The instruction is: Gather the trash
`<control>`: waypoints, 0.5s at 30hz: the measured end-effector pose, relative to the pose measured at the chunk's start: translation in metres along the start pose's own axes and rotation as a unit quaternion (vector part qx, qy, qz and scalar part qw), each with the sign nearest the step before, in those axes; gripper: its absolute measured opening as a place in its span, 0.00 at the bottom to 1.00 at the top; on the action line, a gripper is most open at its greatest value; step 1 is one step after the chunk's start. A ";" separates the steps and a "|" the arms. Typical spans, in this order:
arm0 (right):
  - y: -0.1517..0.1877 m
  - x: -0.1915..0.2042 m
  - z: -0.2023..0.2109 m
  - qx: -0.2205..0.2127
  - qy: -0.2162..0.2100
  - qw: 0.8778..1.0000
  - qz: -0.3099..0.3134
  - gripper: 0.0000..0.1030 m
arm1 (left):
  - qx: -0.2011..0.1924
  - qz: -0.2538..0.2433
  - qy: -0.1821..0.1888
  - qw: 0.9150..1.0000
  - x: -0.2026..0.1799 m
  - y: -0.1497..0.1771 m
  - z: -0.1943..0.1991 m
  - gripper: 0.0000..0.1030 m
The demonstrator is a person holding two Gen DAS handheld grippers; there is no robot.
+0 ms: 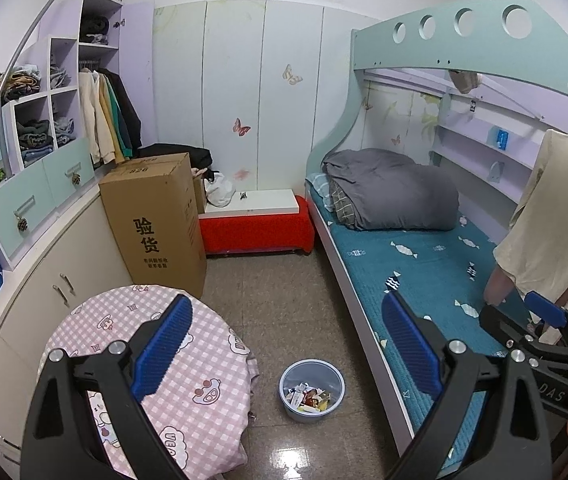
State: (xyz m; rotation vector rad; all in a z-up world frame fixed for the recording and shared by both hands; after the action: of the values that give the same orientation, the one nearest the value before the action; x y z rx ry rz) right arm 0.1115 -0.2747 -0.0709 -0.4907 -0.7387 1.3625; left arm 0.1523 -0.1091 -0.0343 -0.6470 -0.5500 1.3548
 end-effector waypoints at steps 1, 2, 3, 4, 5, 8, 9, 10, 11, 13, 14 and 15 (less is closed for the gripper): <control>-0.001 0.000 -0.002 0.001 0.000 1.000 -0.001 0.93 | 0.001 0.000 -0.001 1.000 -0.001 -0.001 -0.002 0.91; -0.001 -0.001 -0.005 0.004 0.000 1.000 -0.002 0.93 | 0.002 -0.002 -0.001 1.000 -0.001 -0.002 -0.005 0.91; -0.002 -0.002 -0.008 0.007 0.000 1.000 -0.004 0.93 | 0.003 -0.002 -0.001 1.000 -0.001 -0.003 -0.007 0.91; -0.002 -0.003 -0.010 0.008 0.000 1.000 -0.004 0.93 | 0.004 -0.004 -0.002 1.000 0.000 -0.004 -0.010 0.91; -0.003 -0.002 -0.013 0.010 0.001 1.000 -0.005 0.93 | 0.006 -0.005 -0.002 1.000 0.000 -0.006 -0.013 0.91; -0.007 -0.001 -0.022 0.014 0.004 1.000 -0.006 0.93 | 0.008 -0.008 -0.003 1.000 0.004 -0.010 -0.021 0.91; -0.008 0.000 -0.026 0.015 0.004 1.000 -0.007 0.93 | 0.009 -0.009 -0.002 1.000 0.006 -0.011 -0.024 0.91; -0.009 0.003 -0.031 0.017 0.006 1.000 -0.008 0.93 | 0.011 -0.010 -0.001 1.000 0.009 -0.012 -0.028 0.91; -0.011 0.006 -0.034 0.019 0.008 1.000 -0.008 0.93 | 0.013 -0.011 -0.001 1.000 0.011 -0.014 -0.031 0.91; -0.014 0.012 -0.044 0.024 0.011 1.000 -0.007 0.93 | 0.019 -0.011 0.001 1.000 0.019 -0.016 -0.040 0.91; -0.015 0.017 -0.050 0.029 0.014 0.999 -0.006 0.93 | 0.023 -0.011 0.002 1.000 0.024 -0.017 -0.045 0.91; -0.016 0.021 -0.056 0.033 0.015 0.999 -0.004 0.93 | 0.029 -0.009 0.003 1.000 0.029 -0.018 -0.050 0.91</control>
State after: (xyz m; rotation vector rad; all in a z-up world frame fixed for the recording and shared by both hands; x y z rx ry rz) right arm 0.1639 -0.2513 -0.0941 -0.4547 -0.6690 1.3646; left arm 0.2044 -0.0872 -0.0576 -0.5987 -0.5088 1.3462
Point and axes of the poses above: each gripper's, at about its wrist camera, not at the fingertips, and z roughly against the way its jaws point, x to its left, y to its underside, the point moved 4 cm from there along -z, roughly the way its jaws point, and after that the axes turned 12 degrees about x, right-handed, at the moved point
